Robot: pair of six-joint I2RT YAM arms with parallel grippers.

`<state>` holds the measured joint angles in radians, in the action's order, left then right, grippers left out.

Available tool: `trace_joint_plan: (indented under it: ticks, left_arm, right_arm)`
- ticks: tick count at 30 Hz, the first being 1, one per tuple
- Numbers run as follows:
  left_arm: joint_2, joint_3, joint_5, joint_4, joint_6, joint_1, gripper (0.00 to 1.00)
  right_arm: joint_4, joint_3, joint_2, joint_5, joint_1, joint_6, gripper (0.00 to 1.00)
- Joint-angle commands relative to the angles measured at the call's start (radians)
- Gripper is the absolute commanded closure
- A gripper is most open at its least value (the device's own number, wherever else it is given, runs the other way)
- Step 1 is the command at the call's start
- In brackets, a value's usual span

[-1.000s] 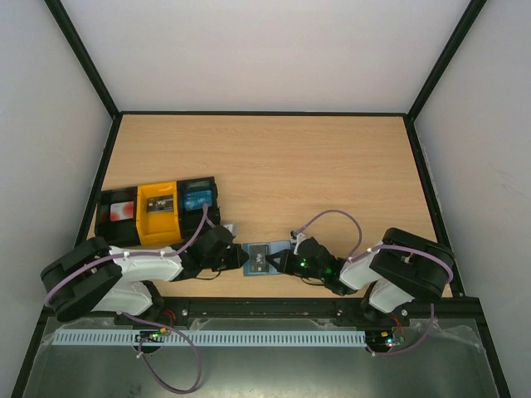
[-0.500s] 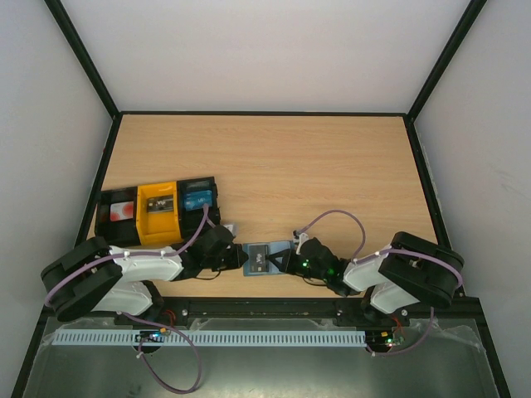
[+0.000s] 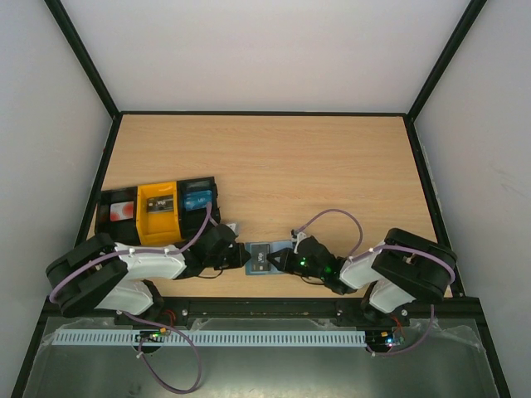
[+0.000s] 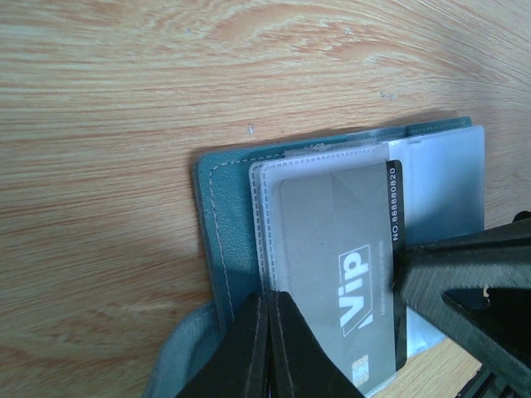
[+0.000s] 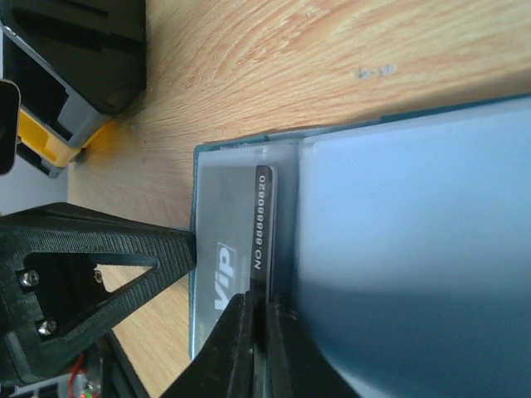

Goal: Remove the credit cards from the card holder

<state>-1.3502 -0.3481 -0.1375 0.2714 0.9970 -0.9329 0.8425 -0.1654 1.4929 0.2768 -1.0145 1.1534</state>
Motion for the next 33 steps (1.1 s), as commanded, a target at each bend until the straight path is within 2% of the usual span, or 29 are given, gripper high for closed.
trace_joint_plan:
  ticks: [1,9,20,23,26,28,30,33]
  left_arm:
    - [-0.013,0.020,0.008,-0.059,-0.002,-0.009,0.97]
    - [-0.002,0.022,0.017,-0.059,-0.001,-0.009,0.97]
    - [0.086,0.013,-0.003,-0.076,0.014,-0.009,0.96]
    - [0.152,-0.006,-0.005,-0.085,0.026,-0.010,0.80]
    - [0.209,-0.023,-0.020,-0.076,0.041,-0.009,0.53]
    - [0.248,-0.026,-0.032,-0.057,0.057,-0.009,0.39]
    - [0.281,-0.011,-0.048,-0.016,0.080,-0.010,0.29]
    - [0.307,0.015,-0.061,0.041,0.106,-0.010,0.23]
  right_arm:
    - [0.020,0.006,0.000,-0.027,0.005,0.004,0.98]
    - [-0.015,0.076,-0.097,-0.072,0.008,0.022,0.98]
    - [-0.249,0.111,-0.380,-0.163,0.007,-0.003,0.98]
    - [-0.325,0.124,-0.482,-0.192,0.007,0.006,0.98]
    - [-0.378,0.130,-0.584,-0.195,0.006,0.026,0.98]
    - [-0.412,0.128,-0.643,-0.200,0.006,0.038,0.98]
    - [-0.432,0.133,-0.684,-0.209,0.007,0.048,0.98]
    - [-0.458,0.145,-0.716,-0.229,0.007,0.059,0.98]
